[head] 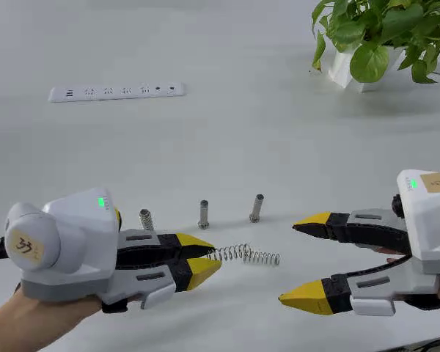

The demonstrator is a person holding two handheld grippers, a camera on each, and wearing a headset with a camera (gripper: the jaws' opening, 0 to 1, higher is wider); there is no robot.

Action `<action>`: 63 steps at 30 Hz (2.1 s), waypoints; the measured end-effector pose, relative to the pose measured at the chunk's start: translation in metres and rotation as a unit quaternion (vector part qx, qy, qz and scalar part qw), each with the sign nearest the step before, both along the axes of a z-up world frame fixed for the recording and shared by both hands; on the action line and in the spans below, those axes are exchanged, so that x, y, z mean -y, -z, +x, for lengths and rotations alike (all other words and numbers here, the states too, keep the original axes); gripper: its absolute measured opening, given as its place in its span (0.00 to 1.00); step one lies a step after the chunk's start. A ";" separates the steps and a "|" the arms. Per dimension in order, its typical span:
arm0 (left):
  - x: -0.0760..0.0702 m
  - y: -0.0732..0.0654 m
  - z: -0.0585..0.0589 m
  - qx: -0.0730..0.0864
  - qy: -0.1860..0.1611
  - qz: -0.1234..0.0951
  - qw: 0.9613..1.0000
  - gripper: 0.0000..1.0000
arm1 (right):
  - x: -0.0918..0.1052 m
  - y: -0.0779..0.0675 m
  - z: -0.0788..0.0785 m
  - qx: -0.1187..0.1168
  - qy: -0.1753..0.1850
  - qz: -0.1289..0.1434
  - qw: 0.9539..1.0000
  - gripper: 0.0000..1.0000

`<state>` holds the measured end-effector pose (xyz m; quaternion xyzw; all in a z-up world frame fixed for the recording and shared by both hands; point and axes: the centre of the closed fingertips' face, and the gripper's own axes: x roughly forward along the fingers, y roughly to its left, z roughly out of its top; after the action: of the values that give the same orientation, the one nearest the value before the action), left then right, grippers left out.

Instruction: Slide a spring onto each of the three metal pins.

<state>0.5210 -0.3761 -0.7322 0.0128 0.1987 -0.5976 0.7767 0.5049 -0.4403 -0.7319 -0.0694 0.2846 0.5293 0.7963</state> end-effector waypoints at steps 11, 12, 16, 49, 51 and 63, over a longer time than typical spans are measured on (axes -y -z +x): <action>0.000 -0.013 -0.017 -0.010 0.035 -0.013 0.999 0.07 | -0.020 -0.008 -0.008 -0.024 -0.047 0.027 0.998 0.36; 0.000 -0.013 -0.018 -0.011 0.039 -0.012 0.999 0.07 | -0.022 -0.007 -0.009 -0.027 -0.052 0.025 0.998 0.34; -0.001 -0.015 -0.022 -0.015 0.047 -0.014 0.999 0.07 | -0.028 -0.010 -0.015 -0.039 -0.070 0.032 0.996 0.28; -0.003 -0.015 -0.033 -0.029 0.058 -0.025 0.998 0.07 | -0.049 -0.011 -0.024 -0.084 -0.103 0.055 0.990 0.08; -0.003 -0.015 -0.033 -0.030 0.058 -0.025 0.998 0.07 | -0.049 -0.011 -0.025 -0.085 -0.104 0.054 0.989 0.07; -0.002 -0.013 -0.033 -0.029 0.058 -0.020 0.998 0.07 | -0.045 -0.019 -0.020 -0.068 -0.119 0.033 0.990 0.07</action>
<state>0.4885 -0.3741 -0.7193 -0.0085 0.2079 -0.6455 0.7349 0.4849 -0.3954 -0.7133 -0.0405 0.3099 0.6329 0.7084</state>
